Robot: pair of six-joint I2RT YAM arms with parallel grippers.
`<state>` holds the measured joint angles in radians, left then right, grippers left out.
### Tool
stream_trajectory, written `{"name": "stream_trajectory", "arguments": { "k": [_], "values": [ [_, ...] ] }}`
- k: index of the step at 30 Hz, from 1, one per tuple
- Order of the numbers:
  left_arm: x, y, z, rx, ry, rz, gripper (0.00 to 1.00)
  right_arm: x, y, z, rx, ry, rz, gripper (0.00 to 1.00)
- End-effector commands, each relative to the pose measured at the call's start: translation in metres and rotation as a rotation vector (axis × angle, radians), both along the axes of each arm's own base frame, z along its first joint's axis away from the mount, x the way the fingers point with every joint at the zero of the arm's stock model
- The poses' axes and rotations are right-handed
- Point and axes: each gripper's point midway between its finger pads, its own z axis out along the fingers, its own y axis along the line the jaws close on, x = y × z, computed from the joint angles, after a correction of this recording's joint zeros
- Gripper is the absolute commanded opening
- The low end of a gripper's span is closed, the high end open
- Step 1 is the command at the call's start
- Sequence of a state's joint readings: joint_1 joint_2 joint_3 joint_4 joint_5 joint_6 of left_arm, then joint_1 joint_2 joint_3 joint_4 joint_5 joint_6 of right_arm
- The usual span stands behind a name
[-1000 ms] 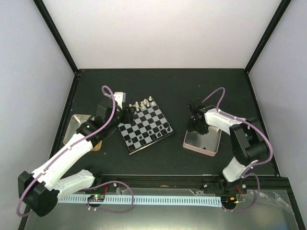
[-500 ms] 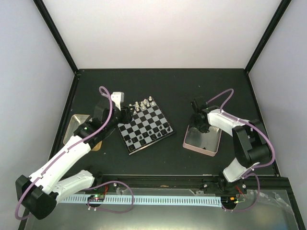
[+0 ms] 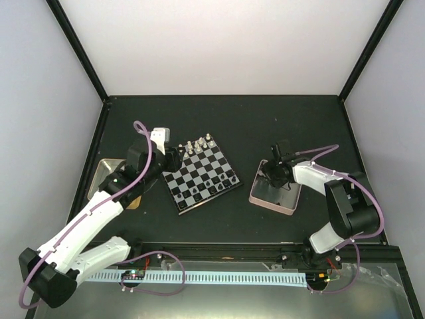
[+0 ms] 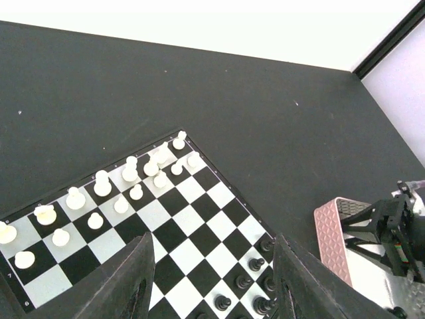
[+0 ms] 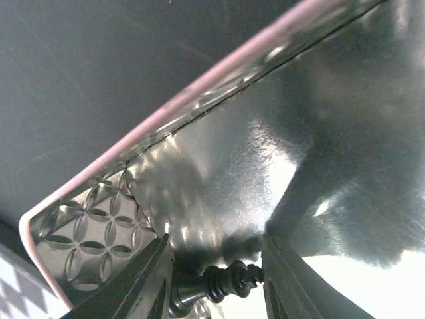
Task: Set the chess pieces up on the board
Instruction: Pick up the chess piece from the storage box, then place the chess piece on the chessboard.
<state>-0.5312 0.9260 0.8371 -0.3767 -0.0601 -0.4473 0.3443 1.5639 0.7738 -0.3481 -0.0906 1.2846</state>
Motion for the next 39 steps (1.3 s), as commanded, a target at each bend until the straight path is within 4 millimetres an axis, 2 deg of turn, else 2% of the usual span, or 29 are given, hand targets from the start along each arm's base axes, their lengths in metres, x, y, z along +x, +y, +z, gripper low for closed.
{"name": "stream_trajectory", "arguments": {
  "k": [1,6,13,18,22,27,31,34,36,38,39],
  "values": [
    [-0.003,0.006,0.015,-0.001,-0.035,0.011,0.50,-0.016,0.010,-0.024,0.119,0.095,-0.124,0.38],
    [-0.004,0.008,0.014,0.005,-0.038,0.012,0.51,-0.013,0.006,-0.025,0.104,0.081,-0.142,0.24],
    [-0.005,0.007,0.013,0.004,-0.035,0.010,0.51,-0.001,-0.006,-0.006,0.011,0.001,-0.108,0.09],
    [-0.006,-0.001,0.012,-0.020,-0.030,-0.029,0.52,0.006,-0.021,0.022,-0.071,-0.097,-0.087,0.05],
    [-0.010,-0.023,0.010,-0.065,-0.011,-0.146,0.56,0.014,-0.022,0.055,-0.105,-0.210,-0.001,0.05],
    [-0.021,-0.067,-0.001,-0.158,0.080,-0.369,0.60,0.010,0.006,0.080,0.000,-0.289,0.161,0.03],
    [-0.027,-0.098,-0.027,-0.196,0.223,-0.488,0.63,0.001,0.046,0.100,0.172,-0.340,0.280,0.02],
    [-0.030,-0.115,-0.051,-0.210,0.313,-0.518,0.63,-0.004,0.061,0.112,0.204,-0.364,0.320,0.02],
    [-0.033,-0.124,-0.057,-0.228,0.336,-0.544,0.64,-0.007,0.067,0.120,0.227,-0.382,0.342,0.02],
    [-0.038,-0.132,-0.054,-0.260,0.325,-0.582,0.66,-0.010,0.076,0.128,0.268,-0.400,0.383,0.02],
    [-0.036,-0.136,-0.062,-0.265,0.343,-0.586,0.67,-0.013,0.082,0.132,0.296,-0.407,0.409,0.02]
  ]
}}
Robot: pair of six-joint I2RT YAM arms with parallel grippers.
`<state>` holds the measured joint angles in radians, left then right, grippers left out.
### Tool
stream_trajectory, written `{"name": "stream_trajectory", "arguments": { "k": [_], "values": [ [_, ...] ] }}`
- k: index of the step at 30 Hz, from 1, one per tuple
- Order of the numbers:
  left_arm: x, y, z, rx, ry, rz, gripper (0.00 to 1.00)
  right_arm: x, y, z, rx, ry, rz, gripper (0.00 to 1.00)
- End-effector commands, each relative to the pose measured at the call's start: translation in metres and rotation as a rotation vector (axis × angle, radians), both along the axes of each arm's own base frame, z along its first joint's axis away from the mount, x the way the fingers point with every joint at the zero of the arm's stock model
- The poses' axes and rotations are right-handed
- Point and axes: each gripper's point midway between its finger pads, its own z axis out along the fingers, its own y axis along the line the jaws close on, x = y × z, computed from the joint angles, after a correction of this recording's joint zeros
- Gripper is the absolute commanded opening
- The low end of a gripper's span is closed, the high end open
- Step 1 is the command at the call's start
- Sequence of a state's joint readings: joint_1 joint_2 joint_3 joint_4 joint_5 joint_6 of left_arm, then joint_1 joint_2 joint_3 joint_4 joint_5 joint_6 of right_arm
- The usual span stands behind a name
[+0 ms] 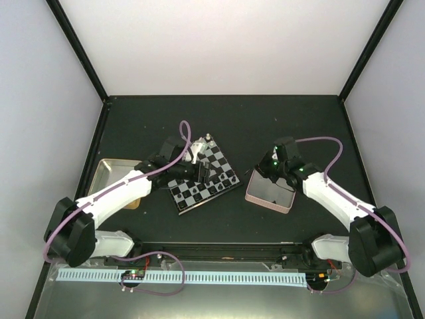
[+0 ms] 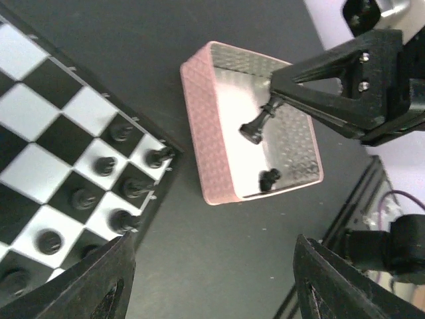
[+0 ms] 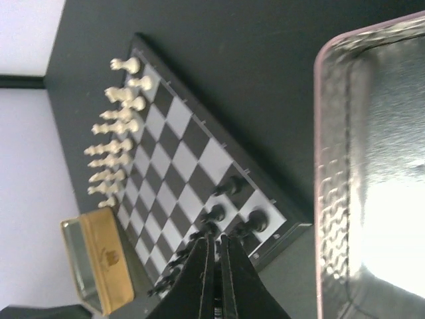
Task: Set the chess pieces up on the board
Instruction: Place the chess piece on the chessboard.
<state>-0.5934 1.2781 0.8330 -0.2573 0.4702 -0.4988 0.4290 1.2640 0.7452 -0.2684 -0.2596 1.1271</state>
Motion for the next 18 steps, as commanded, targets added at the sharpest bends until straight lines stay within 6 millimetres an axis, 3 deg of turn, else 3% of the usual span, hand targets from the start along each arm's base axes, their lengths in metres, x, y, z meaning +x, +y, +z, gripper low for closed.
{"name": "stream_trajectory", "arguments": {
  "k": [1,8,13,18],
  "values": [
    [-0.006,-0.030,0.021,-0.145,-0.013,-0.096,0.67,-0.006,0.030,0.035,0.126,-0.082,0.148,0.02],
    [-0.016,-0.054,0.017,-0.190,0.008,-0.218,0.65,-0.029,0.080,0.065,0.250,-0.136,0.389,0.02],
    [-0.024,-0.059,0.012,-0.188,0.024,-0.268,0.54,-0.036,0.101,0.080,0.302,-0.182,0.481,0.02],
    [-0.026,-0.058,0.016,-0.181,-0.004,-0.283,0.24,-0.042,0.111,0.076,0.286,-0.174,0.545,0.02]
  ]
}}
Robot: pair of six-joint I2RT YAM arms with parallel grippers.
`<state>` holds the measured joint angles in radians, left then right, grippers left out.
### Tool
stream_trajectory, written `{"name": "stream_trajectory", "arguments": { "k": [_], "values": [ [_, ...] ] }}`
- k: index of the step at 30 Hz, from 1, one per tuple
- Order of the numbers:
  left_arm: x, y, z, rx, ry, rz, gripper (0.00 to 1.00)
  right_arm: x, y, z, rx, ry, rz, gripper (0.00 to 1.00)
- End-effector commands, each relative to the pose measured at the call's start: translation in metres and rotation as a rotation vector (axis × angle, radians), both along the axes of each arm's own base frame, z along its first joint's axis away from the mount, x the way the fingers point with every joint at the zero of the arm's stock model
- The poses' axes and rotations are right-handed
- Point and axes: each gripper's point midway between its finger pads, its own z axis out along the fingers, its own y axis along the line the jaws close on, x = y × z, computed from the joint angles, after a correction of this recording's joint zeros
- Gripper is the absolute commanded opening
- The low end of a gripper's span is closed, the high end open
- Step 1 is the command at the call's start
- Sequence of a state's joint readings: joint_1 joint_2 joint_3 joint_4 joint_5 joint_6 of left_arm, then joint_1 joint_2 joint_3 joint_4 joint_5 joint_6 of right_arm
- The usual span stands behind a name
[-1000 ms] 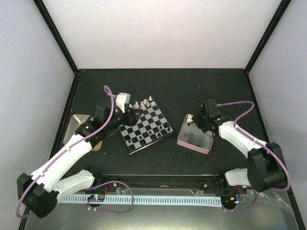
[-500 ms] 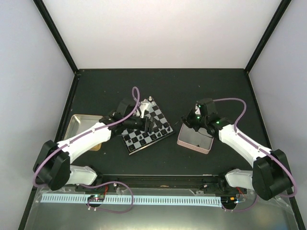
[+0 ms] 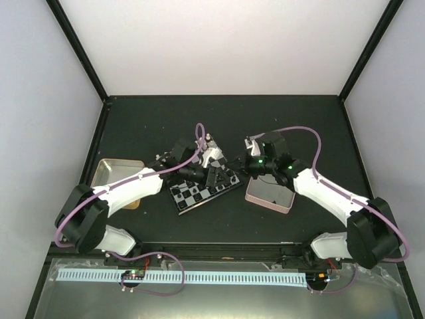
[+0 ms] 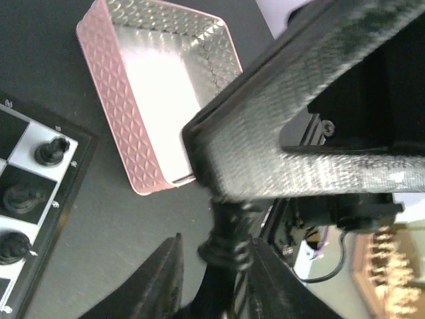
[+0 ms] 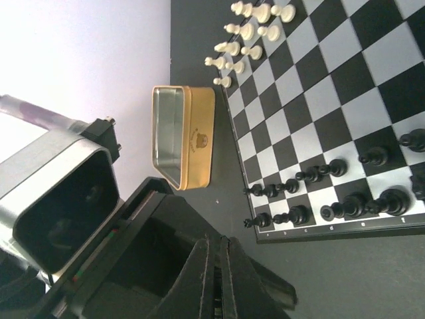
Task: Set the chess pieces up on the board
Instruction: Place the chess piece on the chessboard.
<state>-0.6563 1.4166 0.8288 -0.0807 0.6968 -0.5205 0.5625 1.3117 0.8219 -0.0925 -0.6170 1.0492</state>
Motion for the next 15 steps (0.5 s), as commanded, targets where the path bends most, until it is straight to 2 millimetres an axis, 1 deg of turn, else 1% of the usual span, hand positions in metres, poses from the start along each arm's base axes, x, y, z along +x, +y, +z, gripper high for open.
{"name": "stream_trajectory", "arguments": {
  "k": [1,3,4,6,9,11,15],
  "values": [
    [0.001,-0.007,0.023,-0.044,-0.082,-0.049,0.17,-0.005,0.013,0.013,0.026,-0.056,0.090,0.04],
    [0.001,-0.006,0.022,-0.028,-0.097,-0.049,0.06,-0.005,0.012,0.017,0.014,-0.078,0.094,0.10],
    [0.001,-0.005,0.022,-0.020,-0.105,-0.051,0.02,-0.005,0.012,0.019,0.005,-0.090,0.100,0.16],
    [0.000,-0.002,0.021,-0.005,-0.118,-0.057,0.02,-0.005,0.011,0.023,-0.015,-0.106,0.111,0.25],
    [-0.003,0.000,0.022,0.003,-0.142,-0.073,0.01,-0.007,0.011,0.025,-0.033,-0.136,0.149,0.33],
    [-0.003,0.001,0.024,0.005,-0.156,-0.074,0.02,-0.011,0.013,0.023,-0.038,-0.136,0.184,0.34],
    [-0.003,0.002,0.027,0.001,-0.170,-0.074,0.01,-0.016,0.013,0.011,-0.067,-0.116,0.230,0.33]
  ]
}}
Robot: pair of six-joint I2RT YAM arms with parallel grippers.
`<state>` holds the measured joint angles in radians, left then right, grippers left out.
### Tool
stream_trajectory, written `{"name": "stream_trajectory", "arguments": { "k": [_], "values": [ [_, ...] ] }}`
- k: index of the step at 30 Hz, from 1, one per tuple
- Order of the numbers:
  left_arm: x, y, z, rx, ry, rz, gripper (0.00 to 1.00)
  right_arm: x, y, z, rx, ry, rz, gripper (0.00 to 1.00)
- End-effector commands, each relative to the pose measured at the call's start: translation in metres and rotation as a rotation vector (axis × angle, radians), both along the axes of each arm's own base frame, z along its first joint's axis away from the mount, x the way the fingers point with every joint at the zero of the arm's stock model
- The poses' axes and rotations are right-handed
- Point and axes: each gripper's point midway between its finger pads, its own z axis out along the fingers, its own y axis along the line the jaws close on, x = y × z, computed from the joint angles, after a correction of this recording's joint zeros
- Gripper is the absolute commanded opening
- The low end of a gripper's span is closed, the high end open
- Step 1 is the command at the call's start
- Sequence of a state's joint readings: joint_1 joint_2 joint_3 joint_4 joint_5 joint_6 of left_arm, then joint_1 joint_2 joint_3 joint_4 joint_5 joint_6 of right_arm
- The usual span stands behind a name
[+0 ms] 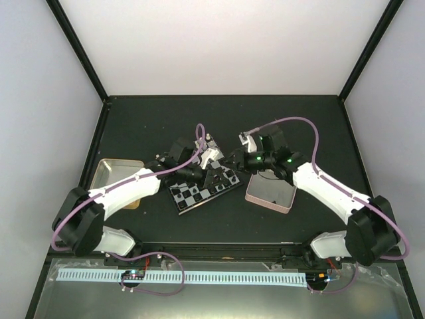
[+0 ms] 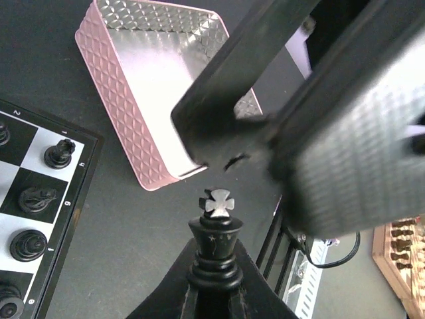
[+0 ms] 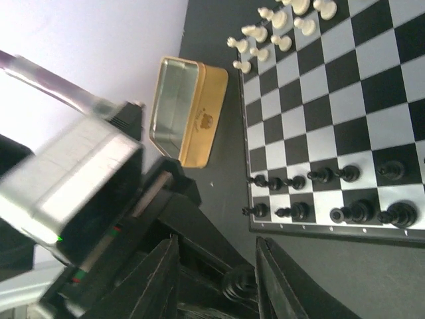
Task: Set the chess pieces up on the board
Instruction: Place the chess piece on the chessboard.
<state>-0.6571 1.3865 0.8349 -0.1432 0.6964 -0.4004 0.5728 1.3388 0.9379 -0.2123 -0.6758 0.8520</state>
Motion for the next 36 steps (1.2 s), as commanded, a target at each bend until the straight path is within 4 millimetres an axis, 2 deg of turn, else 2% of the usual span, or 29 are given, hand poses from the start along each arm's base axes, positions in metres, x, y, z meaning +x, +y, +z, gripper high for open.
{"name": "stream_trajectory", "arguments": {
  "k": [1,7,16,18,20,22,24,29,36],
  "values": [
    [0.003,-0.004,0.025,-0.029,-0.088,-0.021,0.02,-0.012,0.002,-0.012,-0.044,0.013,0.085,0.34],
    [0.003,-0.006,0.026,-0.040,-0.086,-0.025,0.02,-0.019,0.006,-0.021,-0.045,0.045,0.133,0.33],
    [0.006,-0.004,0.027,-0.037,-0.086,-0.005,0.03,-0.022,0.013,-0.018,0.004,0.054,0.156,0.05],
    [0.009,-0.001,0.027,-0.023,-0.092,0.022,0.11,-0.020,0.012,-0.017,0.002,0.042,0.142,0.04],
    [0.013,0.004,0.026,0.003,-0.102,0.064,0.32,-0.014,0.008,-0.018,-0.030,0.011,0.104,0.04],
    [0.020,0.015,0.026,0.041,-0.129,0.139,0.49,-0.004,0.001,-0.020,-0.092,-0.041,0.048,0.04],
    [0.028,0.032,0.030,0.076,-0.171,0.238,0.58,0.008,-0.009,-0.025,-0.192,-0.105,-0.021,0.04],
    [0.041,0.085,0.044,0.167,-0.278,0.500,0.63,0.026,-0.025,-0.031,-0.411,-0.240,-0.141,0.05],
    [0.038,0.157,0.101,0.153,-0.485,0.813,0.66,0.023,-0.014,-0.027,-0.550,-0.373,-0.170,0.05]
  ]
}}
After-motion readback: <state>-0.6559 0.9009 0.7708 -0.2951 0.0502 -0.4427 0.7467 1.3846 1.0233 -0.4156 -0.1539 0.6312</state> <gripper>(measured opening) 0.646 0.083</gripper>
